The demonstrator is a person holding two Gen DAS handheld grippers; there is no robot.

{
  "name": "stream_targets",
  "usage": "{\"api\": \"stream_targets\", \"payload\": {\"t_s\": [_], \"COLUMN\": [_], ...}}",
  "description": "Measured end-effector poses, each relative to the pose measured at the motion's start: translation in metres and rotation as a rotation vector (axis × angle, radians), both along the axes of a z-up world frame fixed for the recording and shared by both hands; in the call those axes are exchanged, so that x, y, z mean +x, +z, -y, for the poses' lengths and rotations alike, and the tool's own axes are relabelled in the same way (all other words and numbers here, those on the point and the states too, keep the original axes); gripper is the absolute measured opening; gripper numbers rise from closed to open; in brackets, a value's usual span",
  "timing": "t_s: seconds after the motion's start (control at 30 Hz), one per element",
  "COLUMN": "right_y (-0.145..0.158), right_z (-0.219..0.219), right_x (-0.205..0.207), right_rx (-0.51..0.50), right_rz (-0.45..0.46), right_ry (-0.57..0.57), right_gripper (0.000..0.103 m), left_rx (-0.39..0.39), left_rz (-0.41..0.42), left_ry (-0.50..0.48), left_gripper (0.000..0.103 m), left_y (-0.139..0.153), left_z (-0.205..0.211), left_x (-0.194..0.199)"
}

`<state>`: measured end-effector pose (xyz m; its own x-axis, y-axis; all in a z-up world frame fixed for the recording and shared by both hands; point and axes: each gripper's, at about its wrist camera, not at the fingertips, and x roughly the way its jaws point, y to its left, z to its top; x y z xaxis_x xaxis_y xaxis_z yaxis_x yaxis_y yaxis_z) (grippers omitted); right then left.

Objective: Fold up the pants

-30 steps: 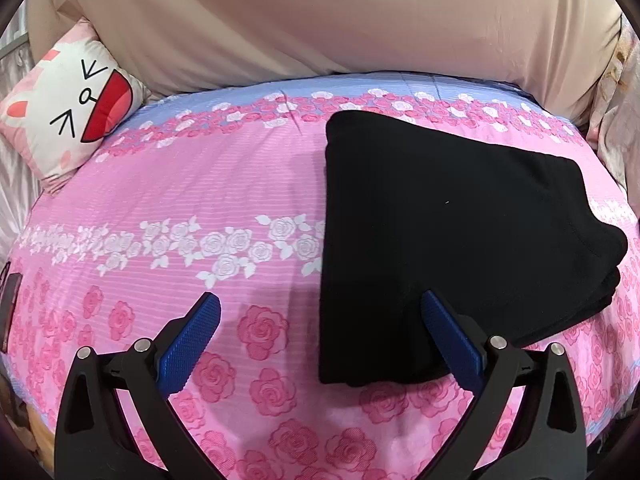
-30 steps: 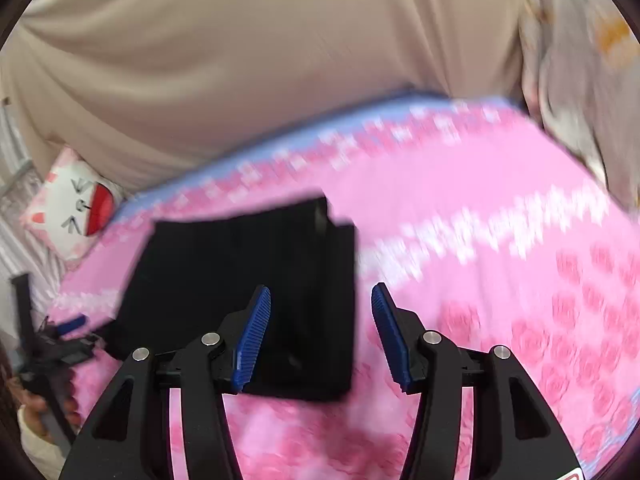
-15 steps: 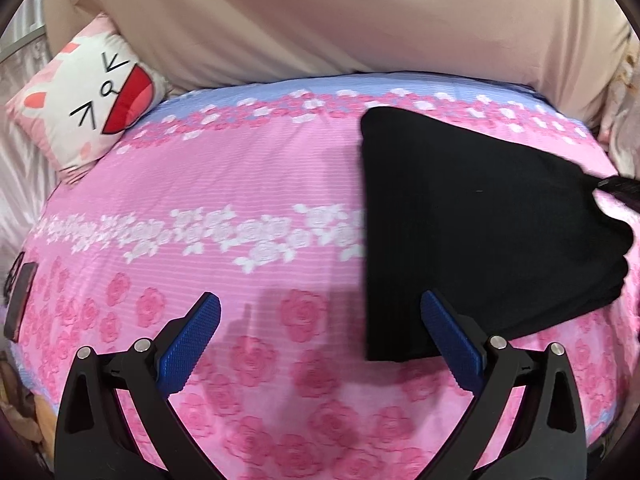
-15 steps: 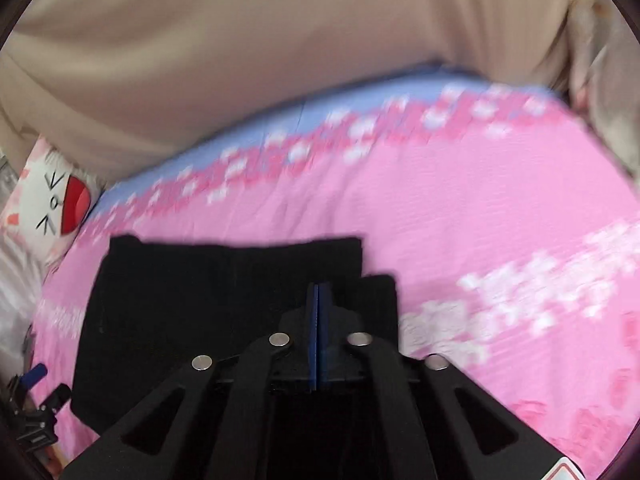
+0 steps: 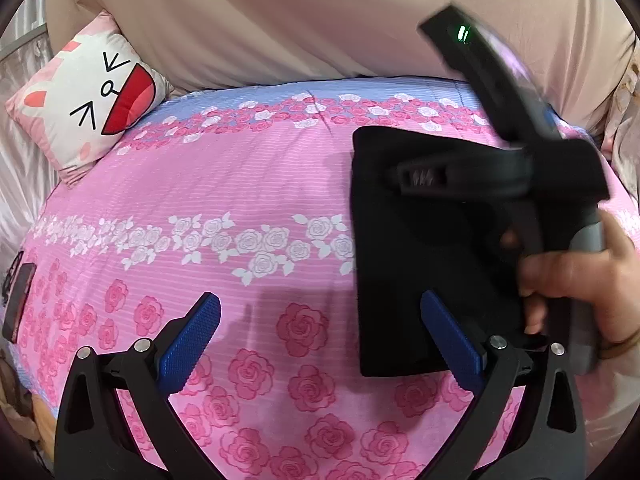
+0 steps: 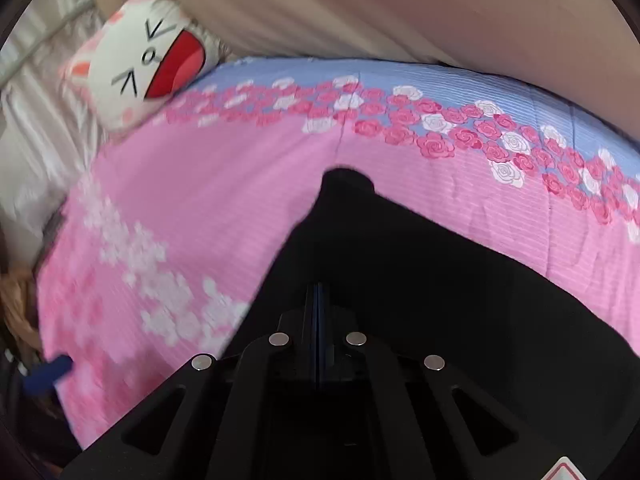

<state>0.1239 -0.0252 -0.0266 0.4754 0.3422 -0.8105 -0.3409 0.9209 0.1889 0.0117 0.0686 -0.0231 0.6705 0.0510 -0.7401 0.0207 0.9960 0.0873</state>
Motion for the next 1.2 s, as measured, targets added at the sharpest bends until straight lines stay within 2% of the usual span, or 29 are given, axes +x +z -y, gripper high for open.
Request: {"api": "stream_targets", "payload": {"t_s": [0.07, 0.13, 0.2, 0.27, 0.33, 0.4, 0.43, 0.47, 0.5, 0.57, 0.6, 0.63, 0.7, 0.73, 0.77, 0.87, 0.93, 1.03, 1.13, 1.2], "right_y": [0.020, 0.021, 0.008, 0.003, 0.017, 0.023, 0.017, 0.010, 0.000, -0.001, 0.003, 0.011, 0.021, 0.023, 0.025, 0.025, 0.018, 0.006, 0.001, -0.001], "right_z": [0.002, 0.023, 0.050, 0.089, 0.115, 0.137, 0.152, 0.163, 0.175, 0.200, 0.206, 0.208, 0.211, 0.214, 0.219, 0.227, 0.237, 0.241, 0.236, 0.231], "right_x": [-0.018, -0.033, -0.037, -0.052, -0.082, -0.109, -0.120, -0.124, -0.128, -0.142, -0.150, -0.161, -0.178, -0.183, -0.189, -0.205, -0.212, -0.209, -0.204, -0.199], "right_rx": [0.030, 0.014, 0.021, 0.113, 0.143, 0.101, 0.049, 0.013, -0.005, 0.127, 0.144, 0.123, 0.082, 0.086, 0.096, 0.106, 0.153, 0.213, 0.223, 0.247], "right_rz": [0.065, 0.099, 0.073, 0.030, 0.086, 0.144, 0.136, 0.117, 0.098, 0.080, 0.081, 0.116, 0.154, 0.156, 0.158, 0.148, 0.127, 0.093, 0.080, 0.087], "right_ry": [0.014, -0.023, -0.076, -0.164, -0.216, -0.267, -0.310, -0.336, -0.355, -0.385, -0.407, -0.423, -0.436, -0.433, -0.430, -0.437, -0.436, -0.426, -0.415, -0.395], "right_gripper": [0.003, 0.003, 0.000, 0.000, 0.009, 0.010, 0.009, 0.000, 0.000, 0.000, 0.001, 0.011, 0.017, 0.027, 0.033, 0.037, 0.039, 0.045, 0.058, 0.058], "left_rx": [0.001, -0.010, -0.022, -0.026, -0.018, -0.013, -0.013, -0.016, -0.022, -0.015, -0.009, -0.004, -0.003, -0.004, -0.006, -0.024, -0.037, -0.040, -0.042, -0.032], "left_rz": [-0.004, -0.011, -0.013, -0.014, -0.012, -0.009, -0.010, -0.010, -0.012, -0.015, -0.015, -0.015, -0.008, -0.005, -0.001, 0.011, 0.008, -0.007, -0.012, -0.006], "left_ry": [-0.001, -0.006, -0.008, -0.009, -0.006, -0.006, -0.005, -0.003, -0.002, 0.008, 0.012, 0.015, 0.017, 0.018, 0.019, 0.013, -0.001, -0.015, -0.031, -0.042], "left_gripper": [0.098, 0.098, 0.098, 0.098, 0.098, 0.098, 0.098, 0.098, 0.098, 0.098, 0.098, 0.098, 0.098, 0.098, 0.098, 0.098, 0.098, 0.098, 0.098, 0.098], "left_y": [-0.001, -0.003, -0.005, -0.005, -0.006, -0.005, -0.006, -0.006, -0.005, -0.005, -0.005, -0.004, 0.000, 0.002, 0.005, 0.010, 0.011, 0.009, 0.010, 0.011], "left_z": [-0.001, -0.003, -0.004, -0.003, -0.002, 0.000, 0.000, -0.001, 0.000, 0.000, 0.001, 0.002, 0.003, 0.003, 0.003, 0.005, 0.010, 0.020, 0.031, 0.037], "left_x": [0.000, 0.002, 0.003, 0.004, 0.003, 0.002, 0.003, 0.003, 0.003, 0.004, 0.003, 0.003, -0.001, -0.002, -0.004, -0.009, -0.010, -0.007, -0.008, -0.010]}}
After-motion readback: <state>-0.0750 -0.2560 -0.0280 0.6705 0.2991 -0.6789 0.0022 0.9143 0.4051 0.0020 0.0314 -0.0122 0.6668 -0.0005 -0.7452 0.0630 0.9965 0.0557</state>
